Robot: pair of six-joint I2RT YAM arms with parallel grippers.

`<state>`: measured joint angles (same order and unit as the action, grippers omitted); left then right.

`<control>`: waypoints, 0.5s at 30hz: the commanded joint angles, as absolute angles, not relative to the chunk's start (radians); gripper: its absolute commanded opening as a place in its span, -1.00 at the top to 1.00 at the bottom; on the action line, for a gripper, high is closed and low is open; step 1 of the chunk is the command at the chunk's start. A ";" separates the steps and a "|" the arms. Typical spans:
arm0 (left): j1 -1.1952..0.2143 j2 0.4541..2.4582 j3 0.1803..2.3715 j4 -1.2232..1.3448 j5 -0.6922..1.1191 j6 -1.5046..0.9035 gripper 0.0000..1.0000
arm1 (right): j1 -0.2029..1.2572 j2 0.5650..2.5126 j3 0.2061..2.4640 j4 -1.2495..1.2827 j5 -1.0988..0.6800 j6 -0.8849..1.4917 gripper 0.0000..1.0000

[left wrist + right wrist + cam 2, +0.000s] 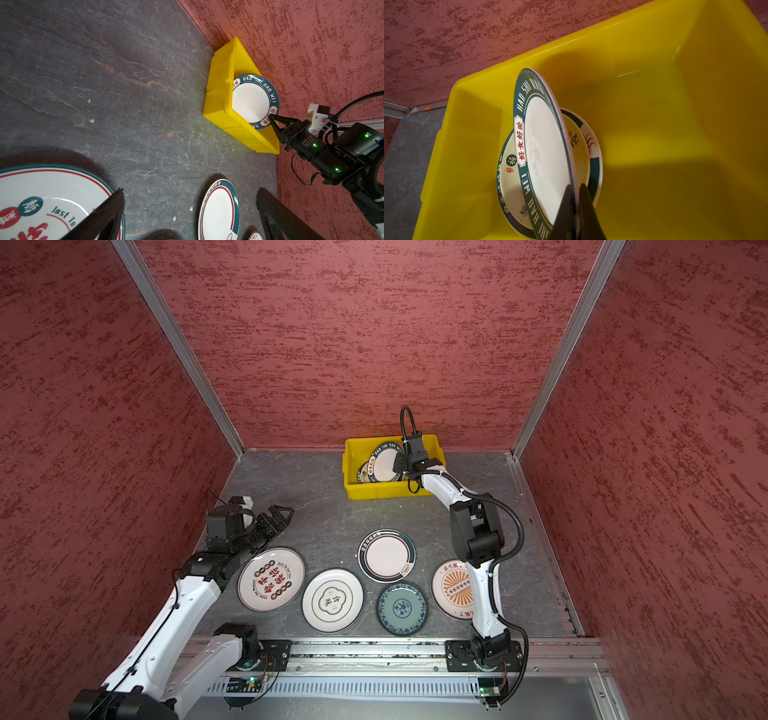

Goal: Place the plates into the plastic bin on the countertop
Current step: Place the plate in the plastic bin.

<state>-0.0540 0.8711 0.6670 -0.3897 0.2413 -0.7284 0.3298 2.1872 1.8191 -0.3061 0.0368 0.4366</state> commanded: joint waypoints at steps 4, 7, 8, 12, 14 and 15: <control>-0.045 0.871 0.660 -0.398 0.240 -0.722 -0.99 | 0.312 2.232 1.880 -0.323 0.036 0.430 0.77; -0.046 0.871 0.664 -0.409 0.235 -0.721 -0.99 | 0.304 2.240 1.881 -0.320 0.011 0.429 0.60; -0.044 0.871 0.666 -0.412 0.231 -0.719 -0.99 | 0.300 2.243 1.881 -0.318 0.002 0.428 0.55; -0.043 0.869 0.671 -0.429 0.229 -0.719 -0.99 | 0.296 2.243 1.881 -0.316 -0.011 0.426 0.45; -0.043 0.867 0.673 -0.451 0.200 -0.726 -0.99 | 0.295 2.240 1.881 -0.321 -0.018 0.419 0.11; -0.040 0.865 0.676 -0.469 0.177 -0.735 -0.99 | 0.294 2.237 1.878 -0.320 -0.026 0.411 0.00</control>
<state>-0.0513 0.8711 0.6674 -0.4213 0.2264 -0.7288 0.2951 2.2375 1.8542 -0.3264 0.0021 0.4286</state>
